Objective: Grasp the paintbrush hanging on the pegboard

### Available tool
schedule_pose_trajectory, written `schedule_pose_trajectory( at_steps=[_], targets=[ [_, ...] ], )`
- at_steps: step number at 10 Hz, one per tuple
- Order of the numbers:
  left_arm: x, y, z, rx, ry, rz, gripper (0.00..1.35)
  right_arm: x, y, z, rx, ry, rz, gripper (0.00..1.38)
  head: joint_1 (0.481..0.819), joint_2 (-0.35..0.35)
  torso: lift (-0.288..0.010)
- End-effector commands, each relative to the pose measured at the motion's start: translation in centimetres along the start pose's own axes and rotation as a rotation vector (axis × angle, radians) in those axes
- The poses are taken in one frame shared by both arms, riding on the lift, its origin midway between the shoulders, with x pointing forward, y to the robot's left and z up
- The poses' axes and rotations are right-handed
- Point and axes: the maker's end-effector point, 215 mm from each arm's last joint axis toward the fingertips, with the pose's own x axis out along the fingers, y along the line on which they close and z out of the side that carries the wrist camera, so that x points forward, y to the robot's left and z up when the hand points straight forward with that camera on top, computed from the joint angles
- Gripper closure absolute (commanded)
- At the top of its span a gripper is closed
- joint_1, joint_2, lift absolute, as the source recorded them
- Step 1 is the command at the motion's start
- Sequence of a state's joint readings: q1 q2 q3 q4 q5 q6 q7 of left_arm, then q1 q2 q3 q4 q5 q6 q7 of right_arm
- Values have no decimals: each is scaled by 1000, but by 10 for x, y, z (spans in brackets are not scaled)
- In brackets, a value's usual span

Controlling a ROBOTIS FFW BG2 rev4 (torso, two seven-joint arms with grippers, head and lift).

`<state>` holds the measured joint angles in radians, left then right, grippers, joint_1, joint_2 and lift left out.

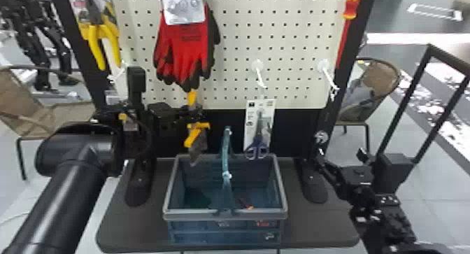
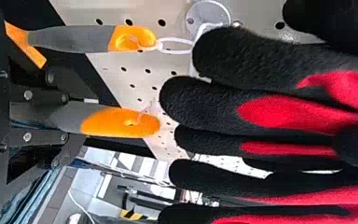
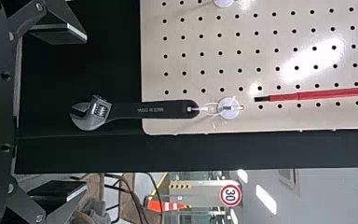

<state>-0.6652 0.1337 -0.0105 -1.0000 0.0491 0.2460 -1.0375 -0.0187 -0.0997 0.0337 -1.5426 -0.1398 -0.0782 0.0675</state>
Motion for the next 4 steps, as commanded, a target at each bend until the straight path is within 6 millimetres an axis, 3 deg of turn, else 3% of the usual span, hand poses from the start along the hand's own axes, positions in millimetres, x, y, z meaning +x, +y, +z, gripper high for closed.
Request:
schedule_pose_trajectory(
  at_steps=[1,4],
  targets=[
    [-2,1,-1,-4,-3,3,1191,0,0,-2,5,4,-1,182,549,0,-100],
    [-3,2,-3,-3,-6,7,1191,-1,0,-3,5,5,-1,182,549,0,-100]
  ],
)
